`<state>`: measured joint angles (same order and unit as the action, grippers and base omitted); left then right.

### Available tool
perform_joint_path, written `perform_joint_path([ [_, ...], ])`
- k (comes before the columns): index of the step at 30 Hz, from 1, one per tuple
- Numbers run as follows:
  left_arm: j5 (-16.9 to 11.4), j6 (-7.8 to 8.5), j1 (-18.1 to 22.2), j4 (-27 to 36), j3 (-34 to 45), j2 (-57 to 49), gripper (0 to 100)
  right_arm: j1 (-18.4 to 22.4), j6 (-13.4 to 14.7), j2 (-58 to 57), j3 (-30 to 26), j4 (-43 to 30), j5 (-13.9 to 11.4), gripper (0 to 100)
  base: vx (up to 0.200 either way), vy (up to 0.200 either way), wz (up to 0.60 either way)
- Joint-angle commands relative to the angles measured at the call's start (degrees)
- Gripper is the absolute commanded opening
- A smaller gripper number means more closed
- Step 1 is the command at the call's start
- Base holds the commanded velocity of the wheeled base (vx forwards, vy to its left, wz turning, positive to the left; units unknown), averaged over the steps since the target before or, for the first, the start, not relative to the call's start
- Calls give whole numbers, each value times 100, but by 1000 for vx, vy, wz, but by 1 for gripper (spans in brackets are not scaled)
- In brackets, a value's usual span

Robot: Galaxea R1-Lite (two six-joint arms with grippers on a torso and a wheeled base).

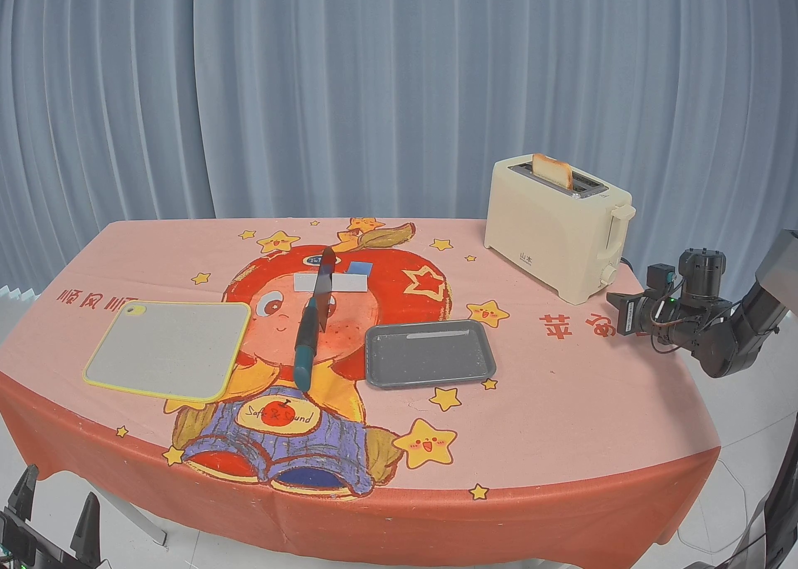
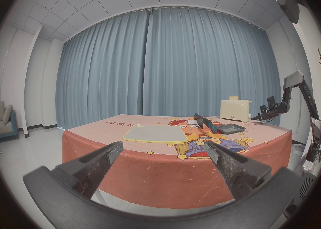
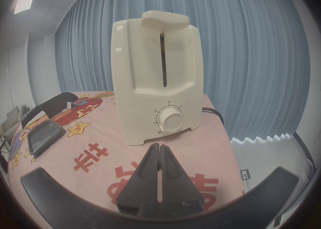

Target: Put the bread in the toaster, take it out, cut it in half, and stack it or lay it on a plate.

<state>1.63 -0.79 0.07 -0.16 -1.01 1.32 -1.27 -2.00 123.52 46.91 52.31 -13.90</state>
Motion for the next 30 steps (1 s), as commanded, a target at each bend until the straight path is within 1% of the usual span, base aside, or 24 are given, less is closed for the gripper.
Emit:
perform_joint_path([
  [1, 4, 0, 1, -2, 101, 9, 100, 4, -2, 94, 82, -1, 1, 0, 0, 0, 0],
  [15, 4, -9, 1, -2, 101, 9, 100, 30, 7, 234, 205, 69, 1, 0, 0, 0, 0],
  [17, 4, -9, 1, -2, 101, 9, 100, 21, 7, 234, 213, 78, 10, 0, 0, 0, 0],
  [19, 4, -9, 1, -2, 101, 9, 100, 21, 7, 243, 222, 78, 107, 0, 0, 0, 0],
  [30, 4, -9, 1, -2, 101, 9, 100, 21, 42, 234, 319, 95, 115, 0, 0, 0, 0],
])
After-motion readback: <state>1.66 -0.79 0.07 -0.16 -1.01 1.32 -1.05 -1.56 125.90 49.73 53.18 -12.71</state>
